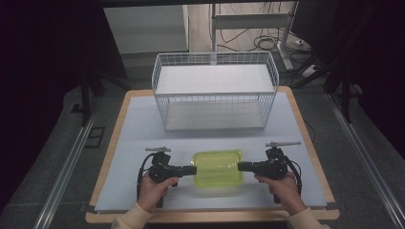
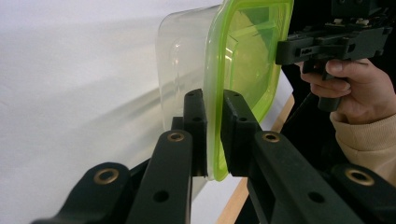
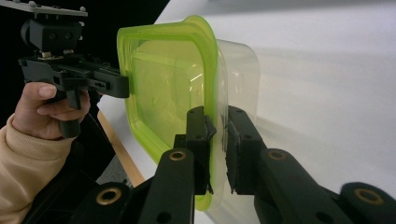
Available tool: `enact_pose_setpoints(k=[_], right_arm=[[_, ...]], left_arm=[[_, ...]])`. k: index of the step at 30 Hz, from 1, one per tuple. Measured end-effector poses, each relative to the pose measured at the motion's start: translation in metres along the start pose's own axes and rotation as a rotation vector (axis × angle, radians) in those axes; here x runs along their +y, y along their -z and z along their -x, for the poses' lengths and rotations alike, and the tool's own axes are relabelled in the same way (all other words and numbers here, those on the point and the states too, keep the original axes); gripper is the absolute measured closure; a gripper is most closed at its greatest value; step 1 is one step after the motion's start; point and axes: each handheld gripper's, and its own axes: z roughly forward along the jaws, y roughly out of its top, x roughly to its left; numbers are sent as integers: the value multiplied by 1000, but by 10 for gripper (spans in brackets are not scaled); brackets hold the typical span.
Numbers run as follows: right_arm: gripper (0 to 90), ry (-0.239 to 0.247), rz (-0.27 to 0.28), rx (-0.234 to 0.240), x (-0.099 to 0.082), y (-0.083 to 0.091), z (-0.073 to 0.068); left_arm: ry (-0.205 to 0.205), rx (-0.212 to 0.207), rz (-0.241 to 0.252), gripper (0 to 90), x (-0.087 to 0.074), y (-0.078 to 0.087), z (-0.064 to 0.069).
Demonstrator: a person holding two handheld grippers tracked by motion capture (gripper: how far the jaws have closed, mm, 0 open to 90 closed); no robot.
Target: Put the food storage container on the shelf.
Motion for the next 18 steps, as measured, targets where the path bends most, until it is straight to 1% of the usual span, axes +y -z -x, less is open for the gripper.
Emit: enact_pose_setpoints(k=[1, 6, 12, 16, 17, 18], right_arm=[[805, 10, 3, -2, 1, 2, -3], [805, 27, 16, -4, 3, 5, -8], [805, 45, 27, -8, 7, 7, -14], [805, 50, 35, -7, 10, 7, -17], [805, 54, 43, -7, 13, 8, -18], [805, 52, 47, -6, 14, 8, -19]], left_arm=[[-2, -4, 8, 813, 1, 1, 2], [-15, -2, 10, 812, 2, 4, 4], [-12, -5, 18, 811, 7, 9, 6], [-22, 4, 18, 812, 12, 12, 9], [-35, 10, 18, 811, 16, 14, 11], [-35, 10, 18, 811, 16, 14, 11]])
